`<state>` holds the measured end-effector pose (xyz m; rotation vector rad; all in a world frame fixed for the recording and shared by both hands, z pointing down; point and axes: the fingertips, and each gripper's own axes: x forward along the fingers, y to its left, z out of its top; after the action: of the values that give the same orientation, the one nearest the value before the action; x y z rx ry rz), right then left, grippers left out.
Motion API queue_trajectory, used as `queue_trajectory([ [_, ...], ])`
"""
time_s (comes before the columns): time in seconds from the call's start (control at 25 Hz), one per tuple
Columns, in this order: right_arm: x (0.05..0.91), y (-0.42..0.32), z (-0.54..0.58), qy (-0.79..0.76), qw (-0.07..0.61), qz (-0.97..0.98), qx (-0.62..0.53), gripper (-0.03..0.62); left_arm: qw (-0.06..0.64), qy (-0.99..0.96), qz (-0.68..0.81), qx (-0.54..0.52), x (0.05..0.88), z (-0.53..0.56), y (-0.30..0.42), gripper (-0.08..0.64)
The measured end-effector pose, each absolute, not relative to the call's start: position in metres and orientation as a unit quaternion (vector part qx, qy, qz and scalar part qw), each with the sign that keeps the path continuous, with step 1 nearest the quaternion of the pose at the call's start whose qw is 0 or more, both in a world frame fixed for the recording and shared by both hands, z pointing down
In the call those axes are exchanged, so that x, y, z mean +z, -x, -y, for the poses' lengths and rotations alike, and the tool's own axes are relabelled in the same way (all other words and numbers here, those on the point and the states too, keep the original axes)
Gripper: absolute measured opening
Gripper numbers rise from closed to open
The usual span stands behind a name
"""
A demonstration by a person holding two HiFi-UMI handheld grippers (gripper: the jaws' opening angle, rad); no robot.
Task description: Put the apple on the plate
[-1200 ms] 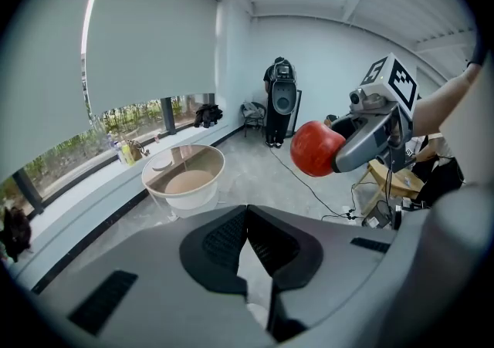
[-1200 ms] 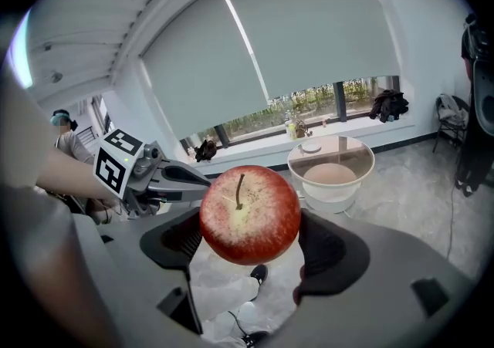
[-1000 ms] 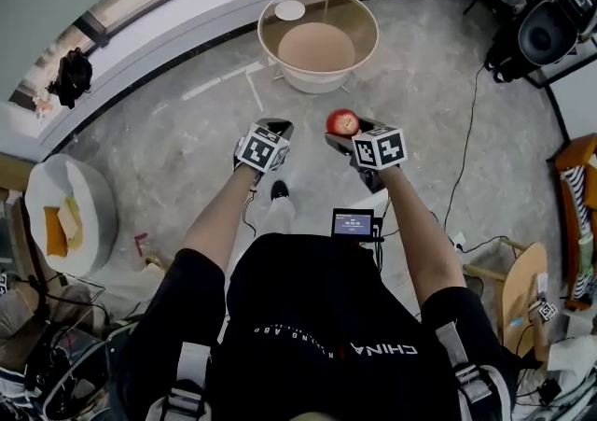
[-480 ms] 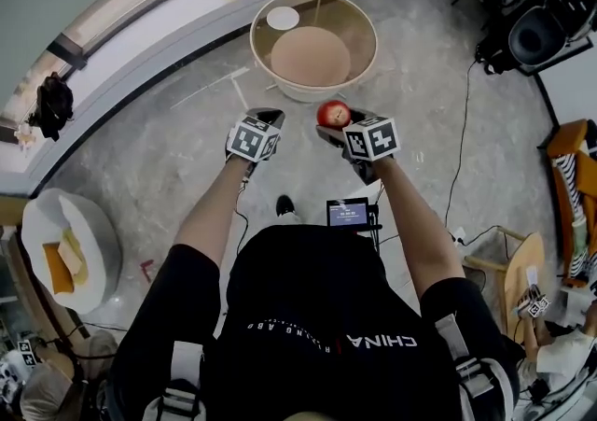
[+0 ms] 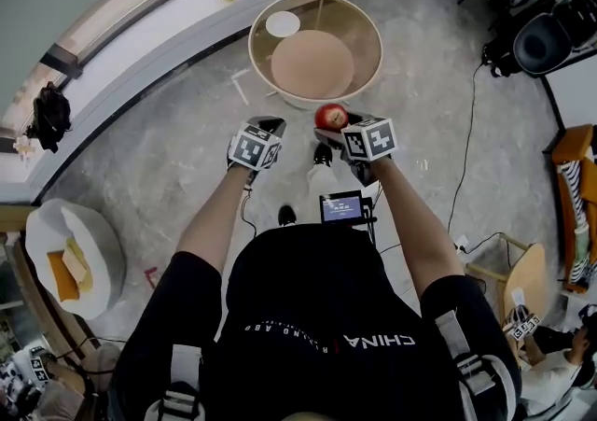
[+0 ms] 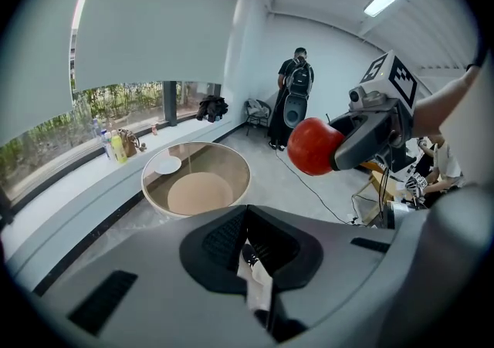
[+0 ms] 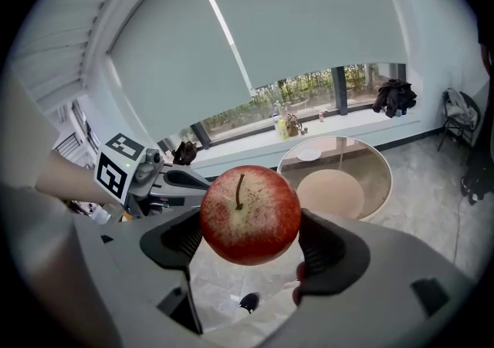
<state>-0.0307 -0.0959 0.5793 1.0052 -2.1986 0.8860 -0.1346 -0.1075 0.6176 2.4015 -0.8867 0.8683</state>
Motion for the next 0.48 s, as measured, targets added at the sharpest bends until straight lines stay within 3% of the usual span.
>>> queue_trajectory([
  [0.48,0.582,-0.013,0.315,-0.324,0.285,0.839,0.331,0.402,0.228,-0.841,0.369,0.325,0.610,0.311,0.096,0.018],
])
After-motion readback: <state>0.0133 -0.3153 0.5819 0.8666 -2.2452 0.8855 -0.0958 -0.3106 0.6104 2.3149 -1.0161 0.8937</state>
